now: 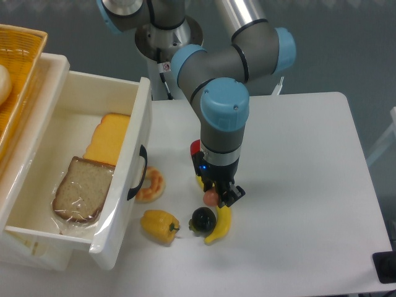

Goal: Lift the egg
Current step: 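Lift the gripped brown egg up off the table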

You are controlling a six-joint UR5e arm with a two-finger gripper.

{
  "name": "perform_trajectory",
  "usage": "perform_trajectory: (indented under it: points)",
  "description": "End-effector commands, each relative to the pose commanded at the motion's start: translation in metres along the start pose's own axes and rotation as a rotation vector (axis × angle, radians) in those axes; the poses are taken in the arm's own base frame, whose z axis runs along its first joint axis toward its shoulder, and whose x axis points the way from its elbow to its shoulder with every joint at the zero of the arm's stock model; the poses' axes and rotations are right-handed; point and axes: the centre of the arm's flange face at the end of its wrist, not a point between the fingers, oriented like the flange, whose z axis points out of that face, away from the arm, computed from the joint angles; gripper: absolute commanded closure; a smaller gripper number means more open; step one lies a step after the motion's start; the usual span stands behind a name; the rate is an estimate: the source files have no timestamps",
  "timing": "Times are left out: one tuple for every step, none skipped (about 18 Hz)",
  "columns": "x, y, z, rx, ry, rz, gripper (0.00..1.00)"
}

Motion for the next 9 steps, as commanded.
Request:
perform_trajectory:
  points:
    - [-0.0007, 0.0003, -0.0007, 0.005, 0.000, -0.004, 0.77]
    - [-0.0007, 0.0000, -0.0008, 0.008, 0.001, -0.004, 0.77]
    - [-0.0005, 0.0000, -0.0006, 0.007, 0.002, -0.005, 0.77]
    - [0.0000, -0.0010, -0.0006, 0.009, 0.003, -0.003, 0.77]
    - [0.0009, -0.0015, 0.0002, 0.007, 0.004, -0.002, 0.77]
    - [0.0010, -0.0026, -0.0005, 0.008, 0.003, 0.000, 0.77]
    - [0.0023, -0.0031, 0.0010, 0.007, 0.006, 0.001, 0.77]
    - [0.0024, -0.0010, 0.0029, 0.007, 0.010, -0.001, 0.77]
    - [0.0024, 0.0002, 0.0037, 0.005, 0.013, -0.002, 0.77]
